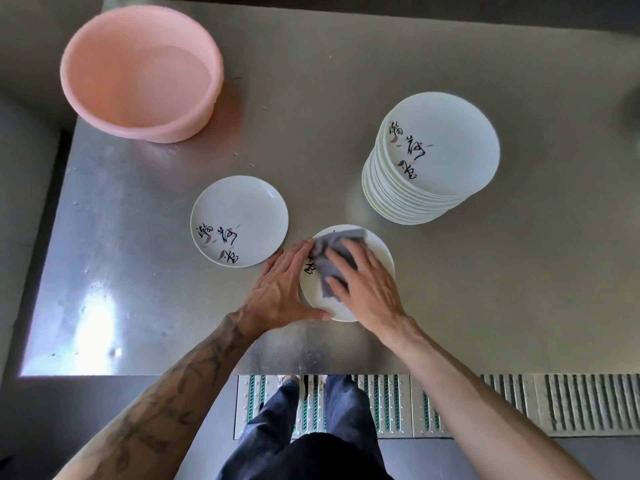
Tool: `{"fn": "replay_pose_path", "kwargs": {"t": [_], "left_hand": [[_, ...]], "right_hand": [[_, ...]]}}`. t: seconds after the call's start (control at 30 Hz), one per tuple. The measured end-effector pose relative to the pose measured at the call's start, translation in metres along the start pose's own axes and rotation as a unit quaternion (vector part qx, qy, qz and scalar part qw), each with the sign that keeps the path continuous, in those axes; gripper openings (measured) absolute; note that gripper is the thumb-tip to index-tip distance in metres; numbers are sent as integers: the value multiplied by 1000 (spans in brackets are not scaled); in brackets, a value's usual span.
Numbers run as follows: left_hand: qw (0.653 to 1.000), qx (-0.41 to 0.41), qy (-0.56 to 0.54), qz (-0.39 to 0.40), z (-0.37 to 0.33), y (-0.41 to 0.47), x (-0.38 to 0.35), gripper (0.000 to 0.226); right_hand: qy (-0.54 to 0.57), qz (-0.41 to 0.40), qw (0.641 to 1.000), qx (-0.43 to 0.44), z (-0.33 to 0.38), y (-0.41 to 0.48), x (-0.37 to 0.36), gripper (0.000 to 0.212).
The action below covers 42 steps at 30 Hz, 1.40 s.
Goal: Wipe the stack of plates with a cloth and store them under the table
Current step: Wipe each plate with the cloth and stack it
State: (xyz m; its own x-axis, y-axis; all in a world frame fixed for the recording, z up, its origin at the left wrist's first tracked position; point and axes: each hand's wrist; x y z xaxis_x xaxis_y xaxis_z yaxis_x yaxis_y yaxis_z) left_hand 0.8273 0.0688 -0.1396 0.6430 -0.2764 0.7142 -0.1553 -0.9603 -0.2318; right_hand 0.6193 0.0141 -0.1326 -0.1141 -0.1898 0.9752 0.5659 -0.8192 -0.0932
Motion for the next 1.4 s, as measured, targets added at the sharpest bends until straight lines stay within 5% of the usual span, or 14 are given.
{"fn": "replay_pose_path", "kwargs": {"t": [0.23, 0.43, 0.67, 0.87, 1.07, 1.23, 1.4], "left_hand": [[1000, 7, 8, 14, 1, 0, -2, 143], [1000, 3, 14, 12, 0, 0, 0, 141], [1000, 7, 1, 10, -1, 1, -1, 143], [1000, 20, -17, -5, -3, 2, -1, 141], [1000, 11, -21, -15, -6, 1, 1, 139], [1000, 20, -9, -4, -3, 1, 0, 142], [1000, 19, -4, 0, -2, 1, -1, 143]], "right_hand": [[-2, -15, 995, -94, -4, -64, 8, 46], [92, 2, 994, -60, 39, -46, -2, 39], [12, 15, 996, -89, -19, -54, 21, 44], [16, 17, 998, -50, 4, 16, 15, 47], [47, 1, 998, 44, 15, -4, 4, 44], [10, -13, 995, -99, -12, -8, 15, 46], [30, -33, 993, -109, 13, -70, 6, 39]]}}
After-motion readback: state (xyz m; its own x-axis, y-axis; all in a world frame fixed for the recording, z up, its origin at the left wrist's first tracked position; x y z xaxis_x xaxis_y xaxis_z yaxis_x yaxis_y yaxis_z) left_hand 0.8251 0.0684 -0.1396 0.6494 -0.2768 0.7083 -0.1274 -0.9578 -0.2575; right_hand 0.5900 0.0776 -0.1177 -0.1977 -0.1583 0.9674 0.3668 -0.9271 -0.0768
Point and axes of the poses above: each hand's wrist, its own y-axis towards the middle knuckle, its own x-axis out of the back of the hand, z = x × y, and after that the axes turned 5 degrees about -y, right-handed
